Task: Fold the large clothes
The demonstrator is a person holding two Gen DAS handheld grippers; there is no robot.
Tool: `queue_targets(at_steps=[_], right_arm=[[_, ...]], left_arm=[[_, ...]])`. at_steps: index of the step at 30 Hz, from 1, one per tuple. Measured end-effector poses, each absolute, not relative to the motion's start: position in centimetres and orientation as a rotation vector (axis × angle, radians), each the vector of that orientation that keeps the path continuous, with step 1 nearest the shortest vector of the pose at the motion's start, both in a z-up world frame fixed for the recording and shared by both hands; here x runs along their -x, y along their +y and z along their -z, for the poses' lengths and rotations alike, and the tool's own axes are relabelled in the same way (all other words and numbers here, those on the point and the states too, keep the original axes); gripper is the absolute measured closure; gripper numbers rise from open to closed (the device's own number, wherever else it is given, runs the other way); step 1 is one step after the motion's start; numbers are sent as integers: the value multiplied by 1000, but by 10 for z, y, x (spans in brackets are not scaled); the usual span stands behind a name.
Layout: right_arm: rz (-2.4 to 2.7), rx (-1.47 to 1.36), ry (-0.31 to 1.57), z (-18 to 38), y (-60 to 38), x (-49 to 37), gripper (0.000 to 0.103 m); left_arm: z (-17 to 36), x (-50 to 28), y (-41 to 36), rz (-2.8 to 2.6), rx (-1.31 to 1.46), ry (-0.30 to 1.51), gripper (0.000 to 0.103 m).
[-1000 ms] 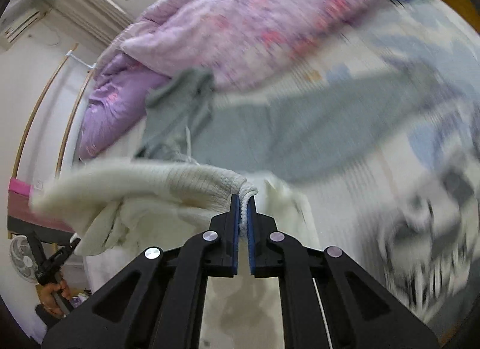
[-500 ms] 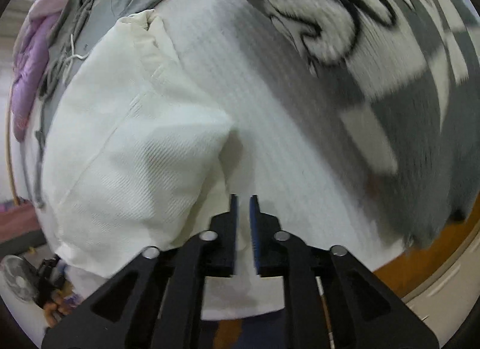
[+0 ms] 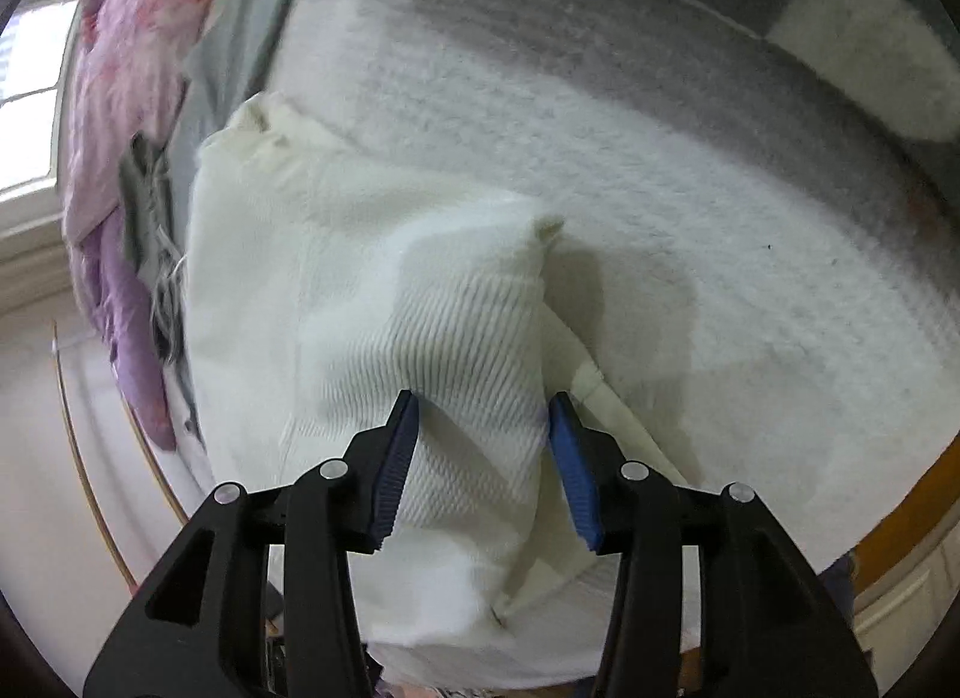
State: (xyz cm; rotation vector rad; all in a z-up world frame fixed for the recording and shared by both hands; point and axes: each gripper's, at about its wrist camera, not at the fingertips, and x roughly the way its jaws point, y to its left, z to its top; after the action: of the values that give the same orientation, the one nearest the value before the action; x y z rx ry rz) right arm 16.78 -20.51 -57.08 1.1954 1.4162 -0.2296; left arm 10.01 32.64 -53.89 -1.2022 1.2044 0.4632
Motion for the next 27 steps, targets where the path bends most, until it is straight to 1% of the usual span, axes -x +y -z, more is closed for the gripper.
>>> queue_targets(at_steps=[1, 2, 3, 4, 6, 9, 11, 14, 15, 16, 18, 20, 21, 23, 24, 25, 27], right_arm=[[233, -1202, 1411, 571, -205, -168, 73], [221, -1195, 1407, 570, -205, -169, 89], [212, -1171, 1410, 565, -203, -169, 98], [208, -1126, 1414, 559, -201, -168, 99], [195, -1011, 1422, 540, -194, -167, 99], [205, -950, 1436, 530, -196, -157, 100], [220, -906, 1469, 538, -198, -152, 100], [238, -890, 1498, 556, -195, -156, 99], [237, -864, 1496, 559, -192, -162, 99], [235, -832, 1509, 563, -188, -166, 96], [236, -789, 1528, 562, -185, -169, 93], [250, -756, 1548, 552, -185, -170, 88], [263, -721, 1565, 542, -184, -171, 85], [258, -602, 1593, 520, -178, -176, 84], [256, -538, 1600, 511, -174, -179, 81], [233, -462, 1597, 498, -166, -186, 81], [184, -316, 1560, 473, -141, -205, 81]], left_arm=[[541, -104, 327, -446, 1196, 1201, 53], [540, -108, 326, -447, 1164, 1220, 63], [538, -111, 325, -444, 1129, 1237, 80], [534, -113, 323, -425, 1095, 1238, 88], [522, -111, 320, -404, 1042, 1236, 92], [517, -94, 316, -367, 1026, 1245, 93], [528, -83, 316, -401, 998, 1301, 93], [552, -73, 324, -413, 1050, 1334, 92], [555, -76, 324, -419, 1035, 1345, 88], [556, -78, 324, -423, 1011, 1353, 84], [555, -82, 321, -424, 989, 1369, 80], [552, -79, 321, -421, 1008, 1374, 73], [550, -76, 322, -414, 1024, 1373, 65], [544, -67, 328, -373, 1098, 1350, 61], [538, -62, 331, -369, 1106, 1339, 51], [531, -60, 333, -376, 1089, 1335, 46], [518, -61, 339, -361, 1052, 1314, 46]])
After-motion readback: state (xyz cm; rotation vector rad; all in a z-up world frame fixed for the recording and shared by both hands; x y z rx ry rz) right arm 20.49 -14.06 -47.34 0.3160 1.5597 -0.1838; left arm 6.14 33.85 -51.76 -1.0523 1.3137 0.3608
